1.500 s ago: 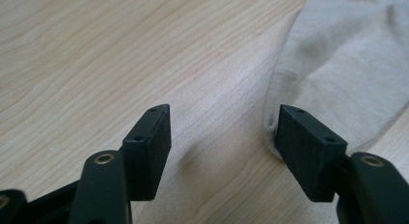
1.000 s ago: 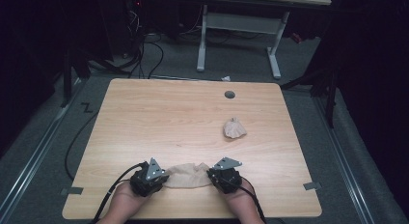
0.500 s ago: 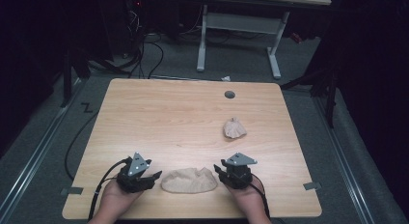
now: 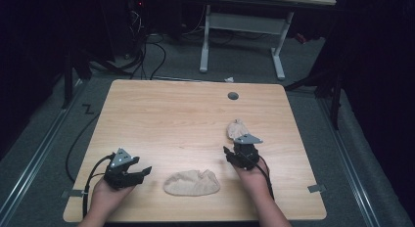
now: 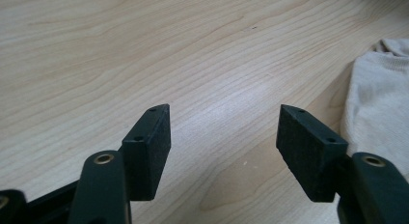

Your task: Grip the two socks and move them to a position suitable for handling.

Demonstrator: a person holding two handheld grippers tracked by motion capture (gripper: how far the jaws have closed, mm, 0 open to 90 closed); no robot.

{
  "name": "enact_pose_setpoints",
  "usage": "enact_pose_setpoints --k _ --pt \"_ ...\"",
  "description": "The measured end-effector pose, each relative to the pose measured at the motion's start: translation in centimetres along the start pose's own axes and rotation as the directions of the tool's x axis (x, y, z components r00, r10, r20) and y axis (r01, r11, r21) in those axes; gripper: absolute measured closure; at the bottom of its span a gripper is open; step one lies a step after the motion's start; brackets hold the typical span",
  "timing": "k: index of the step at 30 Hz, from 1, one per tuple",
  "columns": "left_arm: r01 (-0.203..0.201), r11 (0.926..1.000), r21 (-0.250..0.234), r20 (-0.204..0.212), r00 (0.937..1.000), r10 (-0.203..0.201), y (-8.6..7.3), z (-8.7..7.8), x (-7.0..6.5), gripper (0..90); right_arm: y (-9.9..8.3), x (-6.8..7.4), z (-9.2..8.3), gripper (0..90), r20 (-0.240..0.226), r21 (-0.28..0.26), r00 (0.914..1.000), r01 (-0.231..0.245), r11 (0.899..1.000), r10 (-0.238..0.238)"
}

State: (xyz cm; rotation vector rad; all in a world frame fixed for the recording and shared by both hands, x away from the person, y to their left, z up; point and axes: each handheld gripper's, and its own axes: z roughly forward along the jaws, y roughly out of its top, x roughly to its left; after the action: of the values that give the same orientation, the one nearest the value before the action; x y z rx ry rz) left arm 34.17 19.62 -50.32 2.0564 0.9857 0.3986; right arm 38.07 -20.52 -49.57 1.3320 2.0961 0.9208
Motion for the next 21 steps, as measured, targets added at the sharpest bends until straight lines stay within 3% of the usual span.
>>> enact_pose_setpoints --k 5,11,17,21 --pt "0.012 0.9999 0.001 0.000 0.9999 -0.012 -0.1 0.1 0.1 37.4 1.0 -1.0 1.6 48.4 0.025 0.038 0.9997 0.004 0.999 -0.005" --pt "-0.002 0.9999 0.014 0.005 1.0000 0.002 -0.1 0.2 -0.1 37.5 2.9 -2.5 2.9 46.8 0.058 0.063 0.9983 0.004 0.998 -0.007" --pt "0.006 0.9999 0.013 0.021 0.9998 -0.006 -0.1 0.4 0.1 37.7 3.4 -3.0 4.8 47.4 0.063 0.128 0.9978 0.011 0.992 -0.020" --pt "-0.009 0.9995 0.030 0.021 0.9997 0.009 -0.2 0.6 0.0 37.7 3.2 -3.1 5.5 51.3 0.095 0.158 0.9943 0.033 0.987 -0.049"
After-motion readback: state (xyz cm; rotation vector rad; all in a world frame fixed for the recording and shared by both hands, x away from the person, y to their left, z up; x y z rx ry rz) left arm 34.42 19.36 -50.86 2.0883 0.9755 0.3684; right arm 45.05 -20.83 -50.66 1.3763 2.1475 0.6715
